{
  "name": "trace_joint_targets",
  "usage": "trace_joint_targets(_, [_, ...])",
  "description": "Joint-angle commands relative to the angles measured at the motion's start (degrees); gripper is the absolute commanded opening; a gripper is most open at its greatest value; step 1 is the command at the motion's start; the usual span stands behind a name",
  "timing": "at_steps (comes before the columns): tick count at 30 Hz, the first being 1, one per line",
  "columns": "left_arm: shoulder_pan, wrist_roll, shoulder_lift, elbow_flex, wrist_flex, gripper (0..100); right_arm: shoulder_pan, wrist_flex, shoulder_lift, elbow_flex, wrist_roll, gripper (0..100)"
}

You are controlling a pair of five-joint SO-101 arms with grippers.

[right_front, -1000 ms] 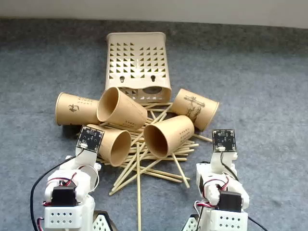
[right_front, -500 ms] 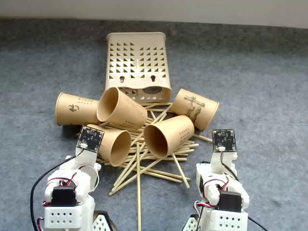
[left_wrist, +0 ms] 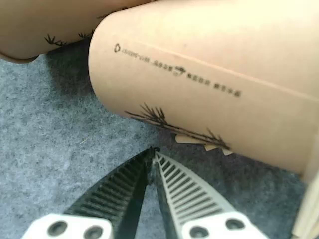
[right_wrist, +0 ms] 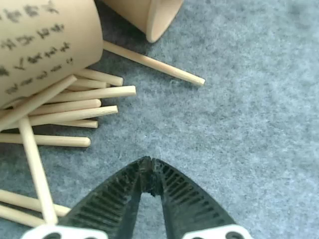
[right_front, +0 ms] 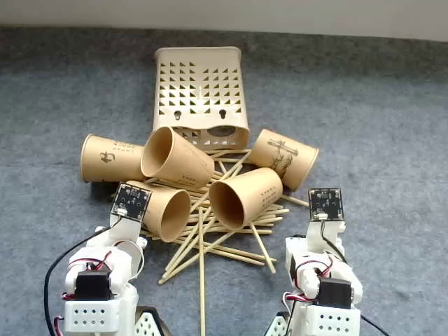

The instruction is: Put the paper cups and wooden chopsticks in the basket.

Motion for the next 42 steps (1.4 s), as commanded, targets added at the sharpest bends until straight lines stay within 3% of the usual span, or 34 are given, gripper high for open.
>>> trace_joint_targets(1, [-0.48, -0.09, -0.66, 1.1, 0.26, 1, 0.57, 0.4, -0.66, 8.75, -0.09, 1.5])
trace_joint_targets(14, [-0.48, -0.09, -0.66, 1.1, 0.26, 1, 0.57, 0.4, -0.66, 8.75, -0.09, 1.5])
trace_joint_targets(31, [-0.48, -0.09, -0.66, 1.1, 0.26, 1, -4.44, 0.22, -0.66, 8.75, -0.09, 1.5])
trace_joint_targets(38, [-0.48, -0.09, -0.66, 1.1, 0.26, 1, 2.68, -2.77, -0.66, 0.13, 0.09, 1.7])
trace_joint_targets(42, [-0.48, -0.09, -0.66, 1.1, 0.26, 1, 2.77, -5.93, -0.66, -5.23, 0.44, 1.9])
